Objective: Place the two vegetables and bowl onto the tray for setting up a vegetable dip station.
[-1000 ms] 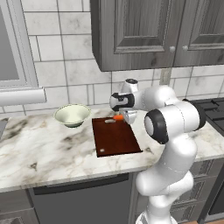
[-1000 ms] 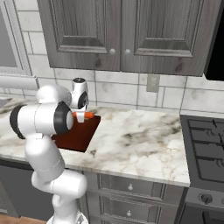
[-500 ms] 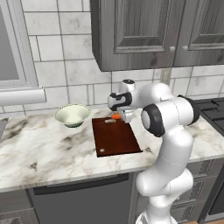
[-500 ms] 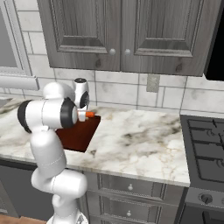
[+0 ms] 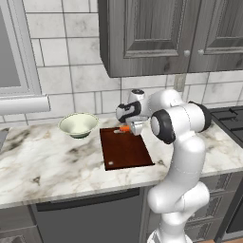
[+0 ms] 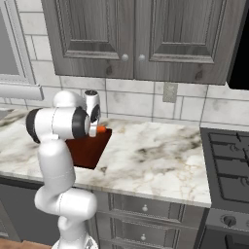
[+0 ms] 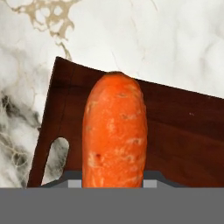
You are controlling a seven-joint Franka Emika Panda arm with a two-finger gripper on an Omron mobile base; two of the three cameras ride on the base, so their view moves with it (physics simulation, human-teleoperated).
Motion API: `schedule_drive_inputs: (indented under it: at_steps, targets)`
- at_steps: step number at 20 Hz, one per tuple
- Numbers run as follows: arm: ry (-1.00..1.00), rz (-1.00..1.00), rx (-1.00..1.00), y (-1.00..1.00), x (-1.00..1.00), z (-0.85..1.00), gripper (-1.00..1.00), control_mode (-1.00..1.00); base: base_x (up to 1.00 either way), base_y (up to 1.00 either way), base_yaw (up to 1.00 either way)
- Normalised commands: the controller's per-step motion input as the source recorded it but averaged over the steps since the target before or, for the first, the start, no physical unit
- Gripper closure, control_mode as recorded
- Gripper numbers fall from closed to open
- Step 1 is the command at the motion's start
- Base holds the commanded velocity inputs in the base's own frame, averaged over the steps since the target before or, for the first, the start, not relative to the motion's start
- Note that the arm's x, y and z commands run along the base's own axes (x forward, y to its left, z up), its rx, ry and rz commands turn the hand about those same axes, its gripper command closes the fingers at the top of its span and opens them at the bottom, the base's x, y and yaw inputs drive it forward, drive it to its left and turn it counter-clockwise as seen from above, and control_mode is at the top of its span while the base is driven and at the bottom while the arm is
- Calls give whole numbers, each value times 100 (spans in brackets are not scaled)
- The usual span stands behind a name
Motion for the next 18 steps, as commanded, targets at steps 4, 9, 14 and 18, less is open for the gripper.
schedule_drive_inputs:
  at_steps: [4,9,14,18]
  targets:
    - [0,0,0,2,13,-21,100,-100,0,0,0]
    - [0,0,0,1,16,-17,100,-100,0,0,0]
    - [0,0,0,0,19,-9,100,-100,0,0,0]
    - [0,0,0,0,16,-3,100,-100,0,0,0]
